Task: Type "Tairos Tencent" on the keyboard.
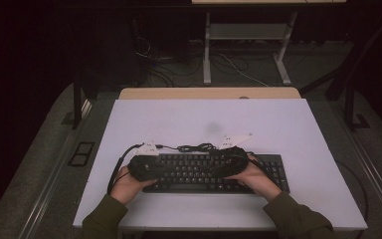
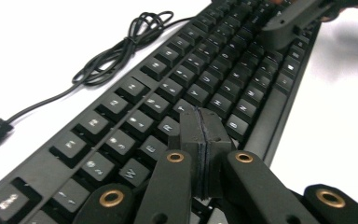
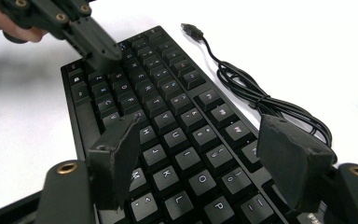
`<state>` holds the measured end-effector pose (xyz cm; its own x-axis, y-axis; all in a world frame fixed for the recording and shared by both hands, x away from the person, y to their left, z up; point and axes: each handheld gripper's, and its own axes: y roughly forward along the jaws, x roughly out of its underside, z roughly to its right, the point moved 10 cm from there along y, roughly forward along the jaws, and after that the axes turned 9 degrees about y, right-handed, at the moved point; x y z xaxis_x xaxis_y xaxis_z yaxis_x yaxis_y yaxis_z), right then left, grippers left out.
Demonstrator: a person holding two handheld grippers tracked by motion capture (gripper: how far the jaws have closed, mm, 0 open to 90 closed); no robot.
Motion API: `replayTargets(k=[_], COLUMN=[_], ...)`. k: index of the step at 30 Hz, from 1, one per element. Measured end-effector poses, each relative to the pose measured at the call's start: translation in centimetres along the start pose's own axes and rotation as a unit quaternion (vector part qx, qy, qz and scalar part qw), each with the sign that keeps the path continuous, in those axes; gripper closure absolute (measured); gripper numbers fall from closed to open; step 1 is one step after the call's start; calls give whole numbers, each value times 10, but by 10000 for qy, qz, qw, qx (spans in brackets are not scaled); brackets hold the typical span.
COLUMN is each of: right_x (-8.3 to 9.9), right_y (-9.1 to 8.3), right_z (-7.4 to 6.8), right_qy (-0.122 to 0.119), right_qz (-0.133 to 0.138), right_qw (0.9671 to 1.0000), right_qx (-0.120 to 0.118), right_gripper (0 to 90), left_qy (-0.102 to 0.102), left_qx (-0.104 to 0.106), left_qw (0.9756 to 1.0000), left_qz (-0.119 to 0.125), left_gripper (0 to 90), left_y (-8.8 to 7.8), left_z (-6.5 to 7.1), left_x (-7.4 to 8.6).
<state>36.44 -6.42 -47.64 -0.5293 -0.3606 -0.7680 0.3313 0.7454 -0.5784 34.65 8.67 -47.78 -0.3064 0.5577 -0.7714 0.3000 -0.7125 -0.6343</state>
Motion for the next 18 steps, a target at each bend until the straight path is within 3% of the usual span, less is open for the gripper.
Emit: replayTargets(k=[12, 18], right_x=[0, 0], right_y=[0, 1], right_z=[0, 0], right_qy=[-4, -25], right_qz=[2, 0], right_qw=[10000, 10000], right_qx=[1, 0], right_gripper=[295, 295], left_qy=[-74, -104], left_qx=[-221, -235], left_qw=[9997, 9996], left_qz=[-36, -111], left_gripper=[896, 896], left_y=[6, 12], left_z=[-15, -18], left_x=[3, 6])
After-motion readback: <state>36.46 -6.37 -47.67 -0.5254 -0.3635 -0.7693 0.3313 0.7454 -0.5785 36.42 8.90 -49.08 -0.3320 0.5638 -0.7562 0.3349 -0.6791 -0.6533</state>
